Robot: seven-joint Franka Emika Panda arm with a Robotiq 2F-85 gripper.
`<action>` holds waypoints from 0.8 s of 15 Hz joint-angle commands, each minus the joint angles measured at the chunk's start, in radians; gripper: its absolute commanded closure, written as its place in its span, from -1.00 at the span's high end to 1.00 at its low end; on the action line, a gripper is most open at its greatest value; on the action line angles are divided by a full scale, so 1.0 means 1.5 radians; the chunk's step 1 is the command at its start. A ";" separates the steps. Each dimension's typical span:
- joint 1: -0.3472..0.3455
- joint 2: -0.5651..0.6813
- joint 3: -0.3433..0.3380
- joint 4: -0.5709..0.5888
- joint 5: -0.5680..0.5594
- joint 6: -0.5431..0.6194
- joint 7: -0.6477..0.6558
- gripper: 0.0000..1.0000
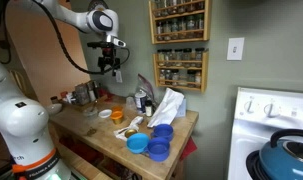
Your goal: Put the orange bowl on the orange plate
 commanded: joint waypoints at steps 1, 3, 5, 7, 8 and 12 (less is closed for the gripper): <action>-0.003 0.000 0.003 0.001 0.001 -0.001 0.000 1.00; 0.003 0.007 0.013 -0.029 0.016 0.064 0.030 1.00; 0.008 0.007 0.030 -0.081 0.027 0.176 0.079 1.00; 0.014 0.011 0.046 -0.132 0.050 0.290 0.123 1.00; 0.015 0.016 0.054 -0.156 0.047 0.348 0.149 1.00; 0.019 0.068 0.083 -0.223 0.015 0.465 0.240 1.00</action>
